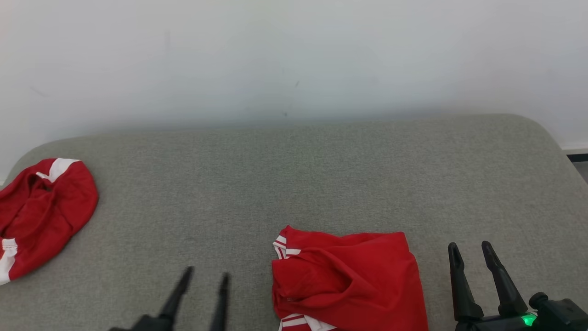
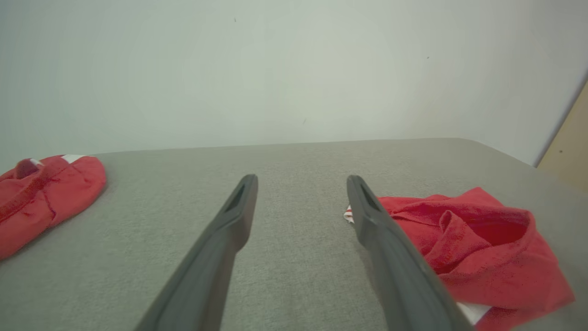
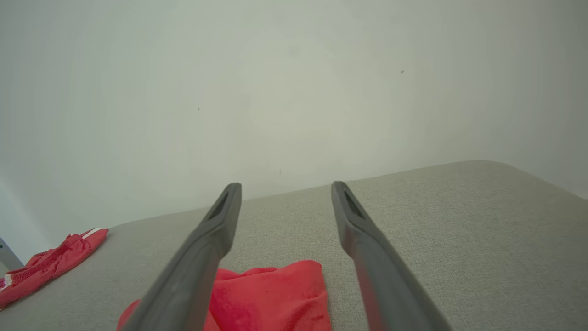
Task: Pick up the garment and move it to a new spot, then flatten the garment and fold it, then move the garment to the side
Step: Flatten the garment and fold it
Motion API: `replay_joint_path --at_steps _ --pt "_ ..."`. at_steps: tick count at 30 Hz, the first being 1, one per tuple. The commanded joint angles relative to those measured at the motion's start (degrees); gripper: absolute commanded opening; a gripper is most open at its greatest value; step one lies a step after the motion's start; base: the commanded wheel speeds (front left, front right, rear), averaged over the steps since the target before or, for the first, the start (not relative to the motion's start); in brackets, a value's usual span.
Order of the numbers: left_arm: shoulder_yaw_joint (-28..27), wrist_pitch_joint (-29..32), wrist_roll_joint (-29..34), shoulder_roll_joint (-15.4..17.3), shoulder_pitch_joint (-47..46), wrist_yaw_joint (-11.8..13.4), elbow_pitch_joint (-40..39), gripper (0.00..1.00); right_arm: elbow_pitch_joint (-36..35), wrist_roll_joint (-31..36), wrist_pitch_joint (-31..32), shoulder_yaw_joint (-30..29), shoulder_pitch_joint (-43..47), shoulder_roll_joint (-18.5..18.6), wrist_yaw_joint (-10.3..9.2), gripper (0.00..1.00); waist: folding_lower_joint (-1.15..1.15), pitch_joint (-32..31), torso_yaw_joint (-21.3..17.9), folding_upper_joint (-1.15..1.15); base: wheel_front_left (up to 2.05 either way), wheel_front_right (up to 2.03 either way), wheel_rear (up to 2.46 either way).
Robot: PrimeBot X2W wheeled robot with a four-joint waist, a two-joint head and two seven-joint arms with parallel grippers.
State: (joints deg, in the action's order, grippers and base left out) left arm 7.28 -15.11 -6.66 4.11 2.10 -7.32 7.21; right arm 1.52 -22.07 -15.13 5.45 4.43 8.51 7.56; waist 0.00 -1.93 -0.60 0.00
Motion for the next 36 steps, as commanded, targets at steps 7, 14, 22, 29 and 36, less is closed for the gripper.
replay_joint_path --at_steps 7,14,22,29,36 --pt "15.77 -0.04 -3.42 2.46 -5.19 -0.05 6.65 1.0 1.04 -0.39 0.0 1.22 -1.23 1.02 -0.12 1.0 0.0 0.59 -2.99 0.0 0.0 0.0 0.0" --pt "24.86 0.03 -6.98 3.65 -9.97 -0.06 15.12 1.0 1.53 -0.9 0.0 1.81 -1.73 1.62 -0.12 1.0 0.0 1.15 -6.26 0.0 0.0 0.0 0.0" --pt "29.17 -0.03 -9.91 2.64 -15.08 -0.06 22.96 1.0 1.81 -1.17 0.0 2.68 -2.33 2.48 -0.12 1.0 0.0 1.89 -8.14 0.0 0.0 0.0 0.0" --pt "31.28 -0.03 -14.3 1.59 -16.7 -0.07 24.73 0.0 2.09 -0.94 0.0 2.45 -2.3 2.55 -0.12 1.0 0.0 1.87 -7.61 0.0 0.0 0.0 0.0" --pt "30.49 -0.03 -17.39 2.9 -11.19 -0.08 19.4 0.0 2.18 -1.19 0.0 1.21 -0.89 2.0 -0.12 1.0 0.0 1.19 -5.27 0.0 0.0 0.0 0.0"
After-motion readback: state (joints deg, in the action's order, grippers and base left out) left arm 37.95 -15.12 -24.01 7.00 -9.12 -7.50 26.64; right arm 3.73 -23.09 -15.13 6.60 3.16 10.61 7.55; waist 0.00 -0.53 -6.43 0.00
